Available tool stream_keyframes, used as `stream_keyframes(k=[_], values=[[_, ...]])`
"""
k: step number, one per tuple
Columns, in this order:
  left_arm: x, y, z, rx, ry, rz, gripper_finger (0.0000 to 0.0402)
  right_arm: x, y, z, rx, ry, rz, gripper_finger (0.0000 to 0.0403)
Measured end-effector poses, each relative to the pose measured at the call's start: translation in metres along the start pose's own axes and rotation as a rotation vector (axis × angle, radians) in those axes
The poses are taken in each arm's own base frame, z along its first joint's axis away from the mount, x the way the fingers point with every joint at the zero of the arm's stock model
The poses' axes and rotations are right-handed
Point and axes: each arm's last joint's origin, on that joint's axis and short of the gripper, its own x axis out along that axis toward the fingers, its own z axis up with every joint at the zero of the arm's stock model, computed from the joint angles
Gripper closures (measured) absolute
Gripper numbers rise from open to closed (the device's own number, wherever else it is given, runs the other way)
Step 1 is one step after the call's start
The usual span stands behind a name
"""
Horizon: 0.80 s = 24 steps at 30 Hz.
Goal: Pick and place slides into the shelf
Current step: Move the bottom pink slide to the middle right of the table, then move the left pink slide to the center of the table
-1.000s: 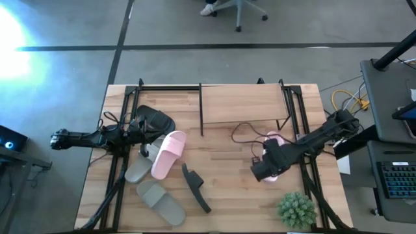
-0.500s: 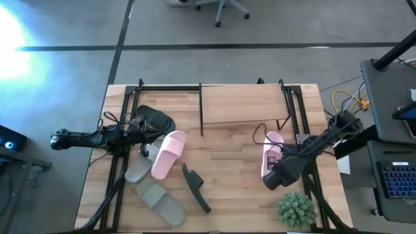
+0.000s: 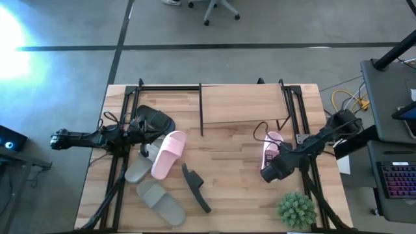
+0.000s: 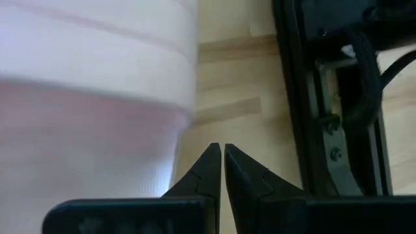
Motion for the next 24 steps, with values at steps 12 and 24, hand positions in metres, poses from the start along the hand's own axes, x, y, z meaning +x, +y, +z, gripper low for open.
stream_keyframes(k=[12,24], values=[[0.000,0.000,0.000,0.000,0.000,0.000,0.0401,-0.007,0.012,0.010,-0.013,-0.152,0.153,0.0390],[0.000,0.000,0.000,0.000,0.000,0.000,0.0401,-0.034,0.008,0.020,-0.083,-0.172,0.044,0.0390]])
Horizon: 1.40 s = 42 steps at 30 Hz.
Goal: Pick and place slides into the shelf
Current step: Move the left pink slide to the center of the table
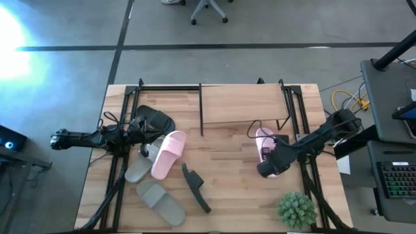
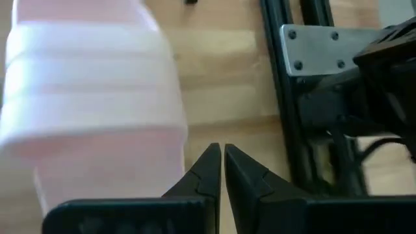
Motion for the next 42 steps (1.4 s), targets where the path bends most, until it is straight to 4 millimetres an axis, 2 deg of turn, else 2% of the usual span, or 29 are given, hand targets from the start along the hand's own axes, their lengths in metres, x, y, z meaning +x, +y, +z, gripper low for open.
stream_keyframes(k=[4,9,11,13,17,23,29,35,37,40,42], values=[[0.000,0.000,0.000,0.000,0.000,0.000,0.0401,-0.023,0.006,-0.004,-0.086,0.069,0.098,0.0390],[0.000,0.000,0.000,0.000,0.000,0.000,0.0401,-0.065,0.039,-0.016,-0.237,0.123,0.563,0.0390],[0.000,0.000,0.000,0.000,0.000,0.000,0.0401,-0.081,0.052,-0.017,-0.241,0.065,0.715,0.0390],[0.000,0.000,0.000,0.000,0.000,0.000,0.0401,-0.095,0.062,-0.015,-0.245,-0.026,0.790,0.0389],[0.000,0.000,0.000,0.000,0.000,0.000,0.0401,-0.114,0.078,-0.006,-0.324,-0.124,0.812,0.0369],[0.000,0.000,0.000,0.000,0.000,0.000,0.0401,-0.134,0.098,0.004,-0.446,-0.195,0.835,0.0289],[0.000,0.000,0.000,0.000,0.000,0.000,0.0401,-0.146,0.100,0.016,-0.389,-0.181,0.859,0.0222],[0.000,0.000,0.001,-0.008,-0.005,-0.001,0.0401,-0.152,0.095,0.020,-0.353,-0.165,0.883,0.0205],[0.000,-0.001,0.002,-0.126,-0.017,-0.011,0.0401,-0.152,0.095,0.021,-0.344,-0.162,0.883,0.0206],[0.000,-0.002,0.008,-0.497,-0.070,-0.045,0.0401,-0.151,0.095,0.021,-0.327,-0.154,0.882,0.0210],[-0.001,-0.002,0.010,-0.647,-0.087,-0.053,0.0401,-0.151,0.095,0.022,-0.324,-0.154,0.881,0.0212]])
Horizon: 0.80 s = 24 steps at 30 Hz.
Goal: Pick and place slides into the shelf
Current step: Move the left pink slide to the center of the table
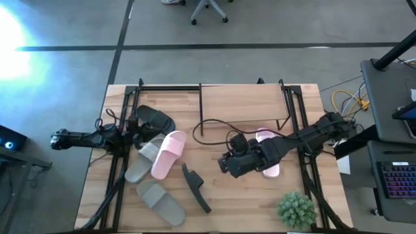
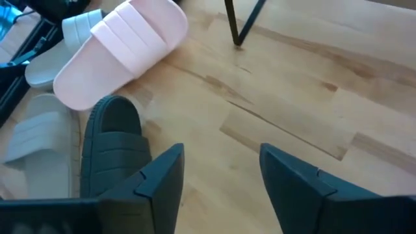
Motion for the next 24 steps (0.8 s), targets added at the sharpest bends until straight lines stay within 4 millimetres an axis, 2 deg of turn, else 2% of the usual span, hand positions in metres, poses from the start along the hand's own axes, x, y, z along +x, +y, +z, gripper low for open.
stream_keyframes(k=[5,15,18,24], values=[[0.000,-0.005,0.005,-0.028,-0.060,-0.047,0.0401,0.002,-0.001,0.003,0.008,-0.003,-0.006,0.0213],[-0.007,-0.026,0.028,-0.109,-0.275,-0.281,0.0400,0.005,-0.003,0.009,-0.009,-0.009,-0.016,0.0213],[-0.006,-0.033,0.034,-0.070,-0.250,-0.245,0.0399,0.005,-0.003,0.008,-0.006,-0.003,-0.014,0.0213],[0.003,-0.061,0.058,0.055,-0.106,-0.109,0.0399,0.005,-0.002,0.008,-0.007,0.002,-0.012,0.0213]])
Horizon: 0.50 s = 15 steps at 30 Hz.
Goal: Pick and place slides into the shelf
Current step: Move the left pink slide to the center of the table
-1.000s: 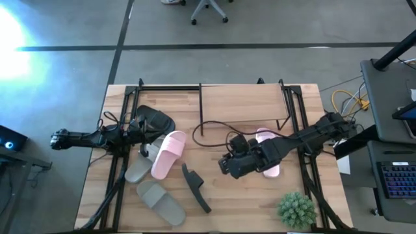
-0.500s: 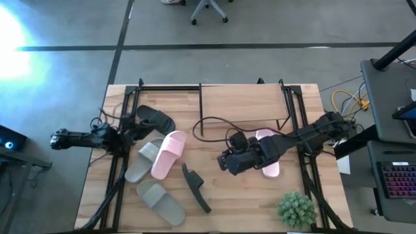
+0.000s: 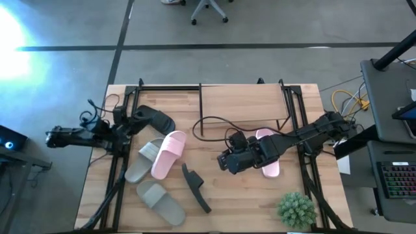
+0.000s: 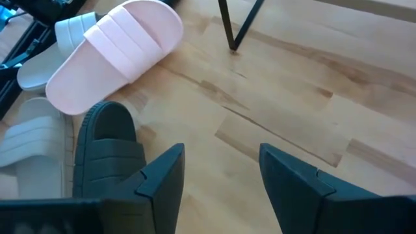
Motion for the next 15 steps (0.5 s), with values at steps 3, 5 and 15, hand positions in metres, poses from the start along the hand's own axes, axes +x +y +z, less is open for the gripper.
stream_keyframes(k=[3,5,15], values=[[0.010,-0.019,0.016,0.103,0.130,0.034,0.0399,0.000,0.000,-0.001,-0.004,0.018,0.005,0.0213],[0.018,-0.028,0.022,0.181,0.271,0.073,0.0399,0.000,0.000,-0.001,-0.017,0.037,0.010,0.0213],[0.059,-0.042,0.006,0.477,0.897,0.307,0.0400,-0.003,-0.006,0.005,-0.016,0.064,-0.034,0.0213]])
